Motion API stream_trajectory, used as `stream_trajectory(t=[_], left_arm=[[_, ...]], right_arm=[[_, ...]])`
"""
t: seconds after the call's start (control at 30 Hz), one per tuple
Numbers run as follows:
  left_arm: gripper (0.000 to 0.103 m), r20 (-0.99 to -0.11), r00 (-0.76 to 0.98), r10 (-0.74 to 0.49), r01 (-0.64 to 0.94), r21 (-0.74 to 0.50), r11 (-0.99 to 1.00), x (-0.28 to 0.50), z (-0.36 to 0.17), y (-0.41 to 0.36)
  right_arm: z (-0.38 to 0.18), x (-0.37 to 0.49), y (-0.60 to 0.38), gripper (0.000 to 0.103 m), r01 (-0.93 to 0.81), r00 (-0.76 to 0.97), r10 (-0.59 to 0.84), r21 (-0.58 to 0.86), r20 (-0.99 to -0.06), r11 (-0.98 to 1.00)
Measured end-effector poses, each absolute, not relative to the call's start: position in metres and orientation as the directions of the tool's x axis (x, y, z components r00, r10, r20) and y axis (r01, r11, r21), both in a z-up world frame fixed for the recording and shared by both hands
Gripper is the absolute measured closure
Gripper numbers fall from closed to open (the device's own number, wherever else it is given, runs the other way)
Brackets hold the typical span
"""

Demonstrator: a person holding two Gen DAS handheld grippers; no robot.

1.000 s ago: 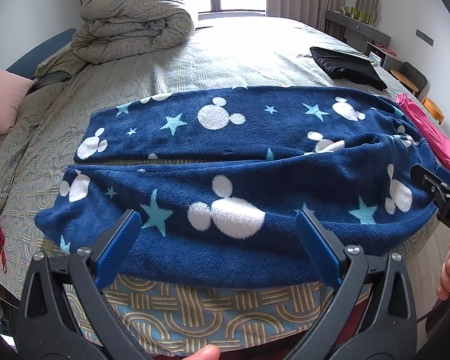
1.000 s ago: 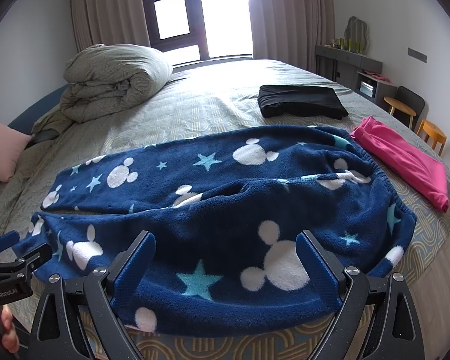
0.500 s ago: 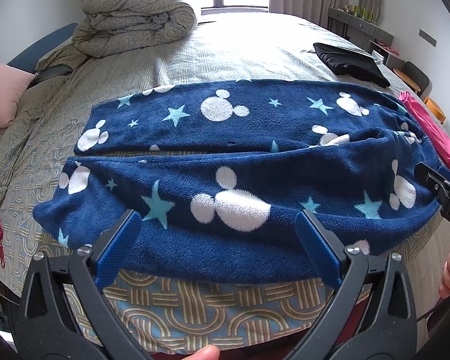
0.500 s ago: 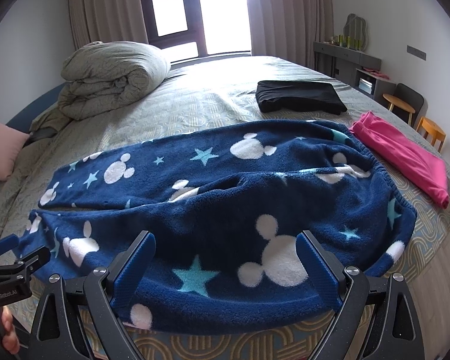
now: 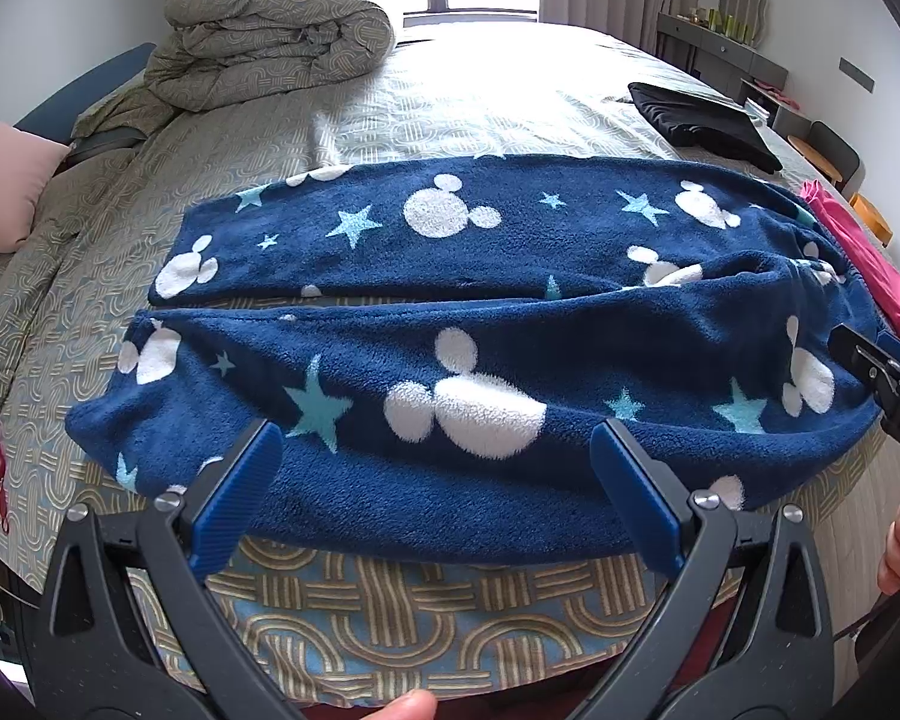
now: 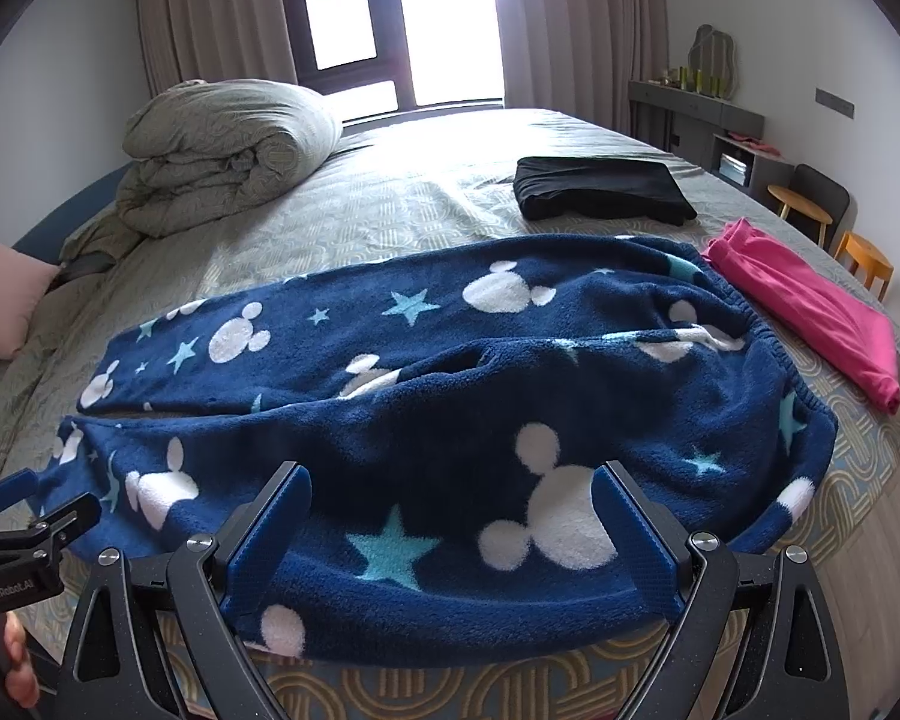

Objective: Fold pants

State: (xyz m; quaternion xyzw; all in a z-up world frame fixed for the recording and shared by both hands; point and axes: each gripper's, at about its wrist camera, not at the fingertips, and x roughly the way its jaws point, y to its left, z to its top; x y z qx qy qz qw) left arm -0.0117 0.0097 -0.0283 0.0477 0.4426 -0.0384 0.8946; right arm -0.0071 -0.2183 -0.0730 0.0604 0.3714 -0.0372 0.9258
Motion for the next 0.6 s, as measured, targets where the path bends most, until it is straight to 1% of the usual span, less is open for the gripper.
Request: stream_trajectory(t=[0.37, 0.5, 0.6], left_arm=[[0.001, -0.801, 0.598, -0.025, 0.111, 0.052, 0.992, -0.010, -0.033, 0.018], [0.001, -0.809, 0.587, -0.026, 0.081, 0.027, 0.996, -0.011, -0.038, 0.046], [0.001, -0.820, 0.573, 0.003, 0.023, 0.020, 1.000, -0.015, -0.045, 0.079]], right_arm=[[-0.072, -0.005, -0.223, 0.007, 0.121, 0.718, -0.032, 0.080, -0.695, 0.989], [-0.074, -0.007, -0.240, 0.007, 0.145, 0.703, -0.041, 0.086, -0.710, 0.986], [-0.079, -0.012, -0.270, 0.007, 0.208, 0.675, -0.081, 0.084, -0.733, 0.974]])
